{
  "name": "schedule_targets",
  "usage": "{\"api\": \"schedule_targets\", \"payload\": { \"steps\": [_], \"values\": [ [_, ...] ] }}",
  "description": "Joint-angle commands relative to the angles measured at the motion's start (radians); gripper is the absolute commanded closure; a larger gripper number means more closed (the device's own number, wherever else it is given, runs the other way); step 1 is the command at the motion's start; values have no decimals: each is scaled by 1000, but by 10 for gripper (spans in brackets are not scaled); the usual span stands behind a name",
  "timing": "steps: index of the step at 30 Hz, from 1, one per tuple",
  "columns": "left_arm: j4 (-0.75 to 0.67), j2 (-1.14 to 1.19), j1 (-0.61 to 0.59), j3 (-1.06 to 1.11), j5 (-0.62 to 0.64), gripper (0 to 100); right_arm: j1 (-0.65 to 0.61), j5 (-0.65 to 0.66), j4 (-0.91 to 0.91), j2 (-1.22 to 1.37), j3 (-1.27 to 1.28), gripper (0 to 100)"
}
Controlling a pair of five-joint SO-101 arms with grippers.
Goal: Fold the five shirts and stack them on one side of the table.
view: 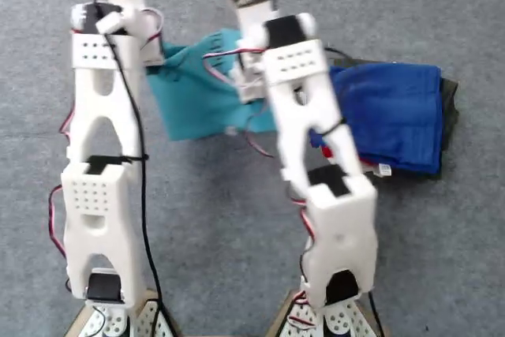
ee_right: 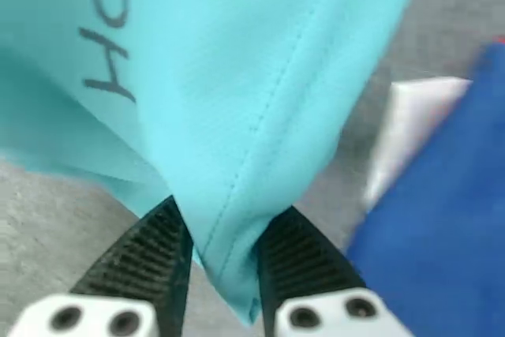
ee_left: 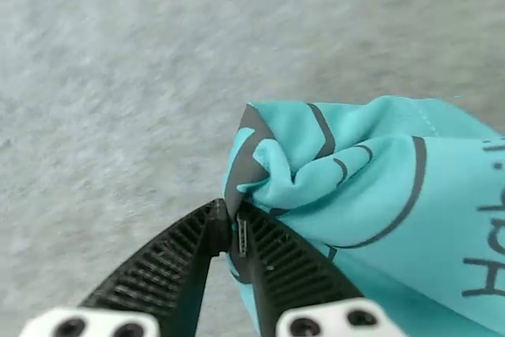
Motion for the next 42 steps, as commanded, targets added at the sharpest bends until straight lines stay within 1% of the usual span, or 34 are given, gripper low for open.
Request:
{"api": "schedule_targets", "payload": {
  "steps": [1, 8, 13, 16, 21, 23, 24, 26, 28, 30, 32, 36, 38, 39, 40, 42],
  "values": [
    [-57, -94, 110, -54, 21, 972, 120, 49, 9, -205, 64, 985],
    [-229, -104, 337, -54, 23, 972, 407, 161, 8, -444, 189, 984],
    [-434, -87, 481, -10, 55, 972, 551, 238, 5, -519, 300, 984],
    [-545, -48, 532, 18, 97, 972, 640, 273, 2, -532, 328, 984],
    [-621, 46, 593, 12, 137, 970, 758, 336, -44, -510, 375, 983],
    [-646, 74, 601, 12, 155, 948, 786, 338, -80, -496, 401, 975],
    [-655, 87, 601, 12, 175, 915, 795, 334, -91, -487, 414, 949],
    [-667, 110, 596, 12, 245, 825, 806, 334, -94, -472, 438, 851],
    [-684, 129, 576, 12, 322, 755, 821, 338, -95, -463, 458, 732],
    [-697, 138, 562, 12, 347, 752, 824, 342, -98, -461, 476, 639],
    [-695, 140, 558, 12, 345, 759, 821, 342, -104, -466, 479, 598],
    [-640, 138, 521, -22, 344, 773, 819, 336, -126, -467, 450, 596],
    [-562, 138, 483, -91, 344, 777, 819, 333, -117, -467, 418, 599],
    [-516, 138, 461, -128, 344, 777, 819, 333, -109, -469, 401, 618],
    [-471, 140, 433, -165, 342, 777, 819, 333, -92, -469, 378, 659],
    [-384, 143, 375, -231, 342, 777, 818, 321, -49, -469, 337, 813]
  ]
}}
